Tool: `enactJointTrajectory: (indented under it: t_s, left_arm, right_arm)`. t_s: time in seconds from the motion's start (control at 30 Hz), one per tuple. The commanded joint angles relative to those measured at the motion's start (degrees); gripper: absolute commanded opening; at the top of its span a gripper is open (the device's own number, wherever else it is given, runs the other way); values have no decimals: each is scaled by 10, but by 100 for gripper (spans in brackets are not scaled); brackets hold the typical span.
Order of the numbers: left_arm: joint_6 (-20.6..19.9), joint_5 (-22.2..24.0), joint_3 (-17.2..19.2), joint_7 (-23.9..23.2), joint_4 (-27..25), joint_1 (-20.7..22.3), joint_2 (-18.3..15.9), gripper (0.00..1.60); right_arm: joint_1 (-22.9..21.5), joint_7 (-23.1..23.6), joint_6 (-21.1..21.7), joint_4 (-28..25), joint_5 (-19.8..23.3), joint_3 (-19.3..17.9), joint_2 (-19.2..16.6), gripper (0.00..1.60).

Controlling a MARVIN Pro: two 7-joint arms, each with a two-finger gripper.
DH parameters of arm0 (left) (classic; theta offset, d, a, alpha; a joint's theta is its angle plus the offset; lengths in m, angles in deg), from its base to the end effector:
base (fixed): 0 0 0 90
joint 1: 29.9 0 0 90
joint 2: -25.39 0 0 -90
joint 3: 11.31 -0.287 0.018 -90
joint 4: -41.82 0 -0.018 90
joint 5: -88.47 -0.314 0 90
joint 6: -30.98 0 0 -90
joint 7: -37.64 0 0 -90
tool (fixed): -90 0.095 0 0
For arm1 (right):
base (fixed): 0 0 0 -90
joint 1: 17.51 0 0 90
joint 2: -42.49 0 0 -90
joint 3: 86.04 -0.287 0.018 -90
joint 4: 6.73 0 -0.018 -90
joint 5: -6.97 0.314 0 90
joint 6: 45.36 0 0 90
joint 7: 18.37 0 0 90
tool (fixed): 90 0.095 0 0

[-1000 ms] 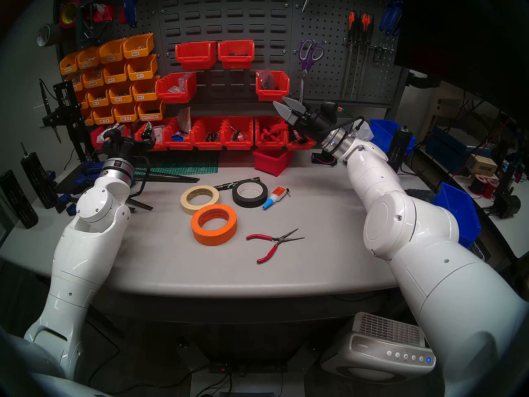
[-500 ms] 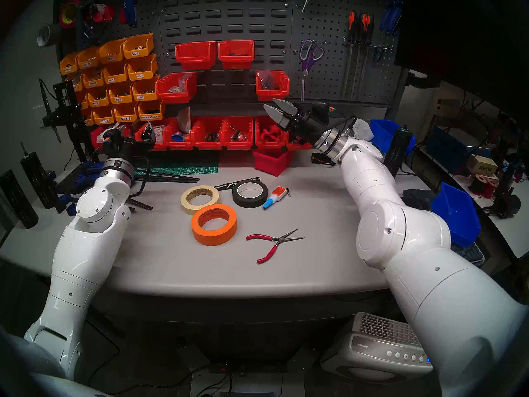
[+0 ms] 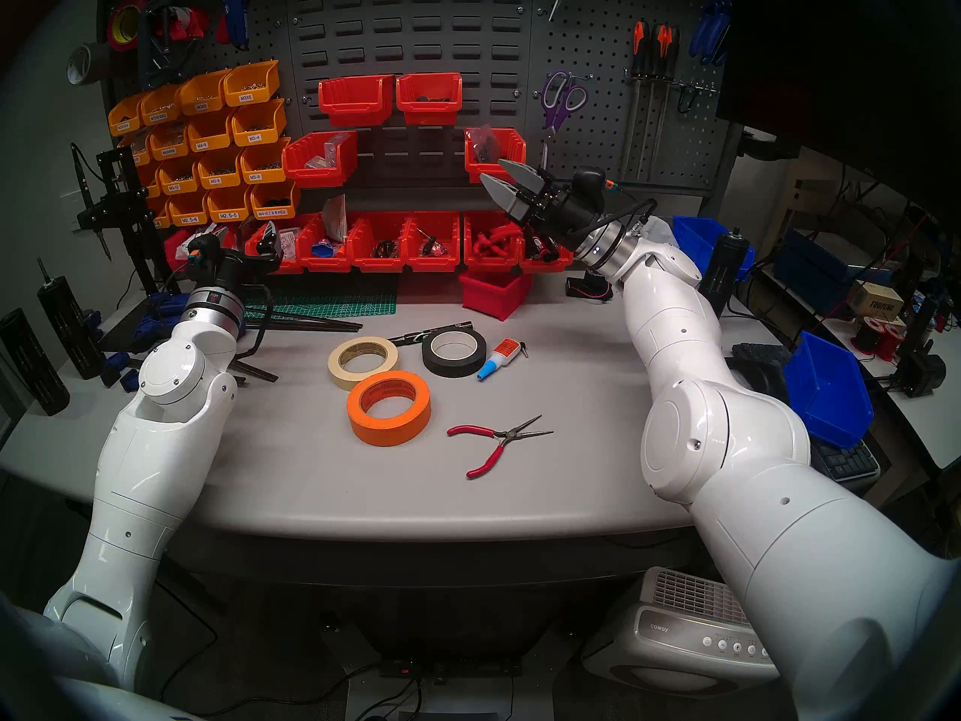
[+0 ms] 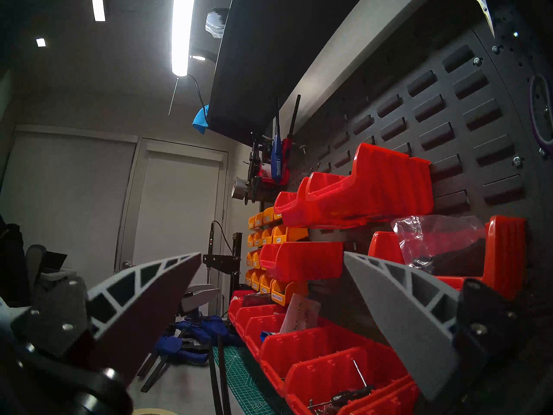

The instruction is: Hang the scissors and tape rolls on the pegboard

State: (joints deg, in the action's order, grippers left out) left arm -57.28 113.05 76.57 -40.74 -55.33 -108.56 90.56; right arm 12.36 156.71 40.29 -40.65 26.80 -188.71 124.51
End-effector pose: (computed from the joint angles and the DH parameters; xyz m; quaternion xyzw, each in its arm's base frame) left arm 0.4629 0.1116 -0.1462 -0.5821 -0.0490 -0.8110 0.0322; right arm 0.5856 -0.0356 -0.0776 -0.3995 -0.3312 -0.7151 0.4684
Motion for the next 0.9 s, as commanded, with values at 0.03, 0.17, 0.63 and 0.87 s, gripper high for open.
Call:
enactJointTrajectory:
  t_s: [0.03,0.17,0.63,0.87]
  left_arm:
    - [6,0,5,-1,-16,19,-2,160]
    - [6,0,5,-1,-16,19,-2,160]
    - [7,0,5,-1,-16,19,-2,160]
    - [7,0,5,-1,-17,19,-2,160]
  right_arm:
    - [-8,-1,16,-70,27,-6,12,160]
    - [14,-1,33,-108,33,-4,21,160]
    - [93,-1,101,-210,46,17,45,160]
    - [130,-1,137,-252,49,29,44,160]
